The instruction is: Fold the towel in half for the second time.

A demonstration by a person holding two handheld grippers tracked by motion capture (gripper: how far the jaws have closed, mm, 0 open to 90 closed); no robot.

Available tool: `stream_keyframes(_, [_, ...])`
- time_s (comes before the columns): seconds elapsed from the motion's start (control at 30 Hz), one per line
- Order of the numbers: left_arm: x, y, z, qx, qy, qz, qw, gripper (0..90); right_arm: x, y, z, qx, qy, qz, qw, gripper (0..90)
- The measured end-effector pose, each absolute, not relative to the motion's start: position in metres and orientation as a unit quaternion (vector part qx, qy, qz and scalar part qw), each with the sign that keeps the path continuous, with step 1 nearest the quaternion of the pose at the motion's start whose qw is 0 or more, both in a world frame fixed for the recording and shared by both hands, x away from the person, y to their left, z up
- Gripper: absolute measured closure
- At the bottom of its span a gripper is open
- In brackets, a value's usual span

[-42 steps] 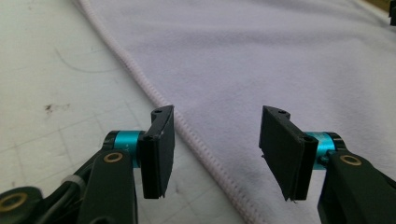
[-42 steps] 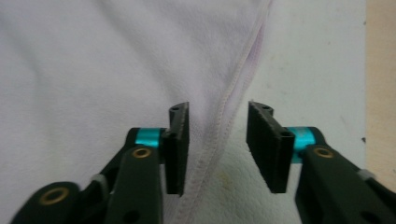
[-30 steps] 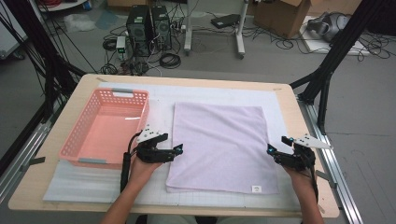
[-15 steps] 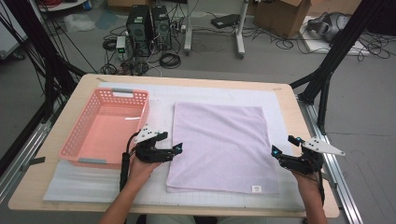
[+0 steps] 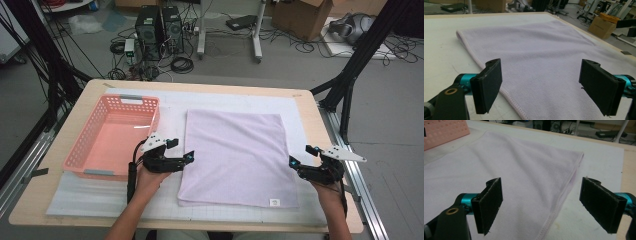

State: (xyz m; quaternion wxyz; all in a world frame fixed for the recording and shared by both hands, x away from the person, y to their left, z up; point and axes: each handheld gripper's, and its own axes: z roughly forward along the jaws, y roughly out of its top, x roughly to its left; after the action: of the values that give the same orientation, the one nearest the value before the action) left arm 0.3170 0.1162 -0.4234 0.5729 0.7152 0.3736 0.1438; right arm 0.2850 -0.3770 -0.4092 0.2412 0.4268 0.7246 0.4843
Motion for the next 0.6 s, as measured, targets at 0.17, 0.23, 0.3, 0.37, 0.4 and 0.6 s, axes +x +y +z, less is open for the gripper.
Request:
stream_keyframes(0.17, [0.322, 0.115, -0.423, 0.718, 0.376, 0.139, 0.569, 19.4, 0.289, -0.375, -0.413, 0.425, 0.736, 0.476, 0.227, 17.5])
stream_keyframes(0.23, [0.325, 0.114, -0.421, 0.716, 0.378, 0.138, 0.571, 19.5, 0.291, -0.372, -0.416, 0.426, 0.74, 0.472, 0.219, 17.5])
stream_keyframes(0.3, [0.328, 0.114, -0.419, 0.712, 0.378, 0.134, 0.577, 19.7, 0.293, -0.369, -0.417, 0.426, 0.744, 0.467, 0.217, 17.5])
stream_keyframes(0.37, [0.332, 0.113, -0.419, 0.707, 0.377, 0.124, 0.586, 20.3, 0.295, -0.367, -0.417, 0.425, 0.745, 0.465, 0.22, 17.5])
stream_keyframes(0.4, [0.334, 0.113, -0.418, 0.712, 0.373, 0.119, 0.582, 20.2, 0.296, -0.367, -0.416, 0.428, 0.743, 0.467, 0.217, 17.5])
stream_keyframes(0.6, [0.343, 0.109, -0.412, 0.709, 0.364, 0.126, 0.591, 19.8, 0.3, -0.368, -0.414, 0.427, 0.743, 0.468, 0.215, 17.6])
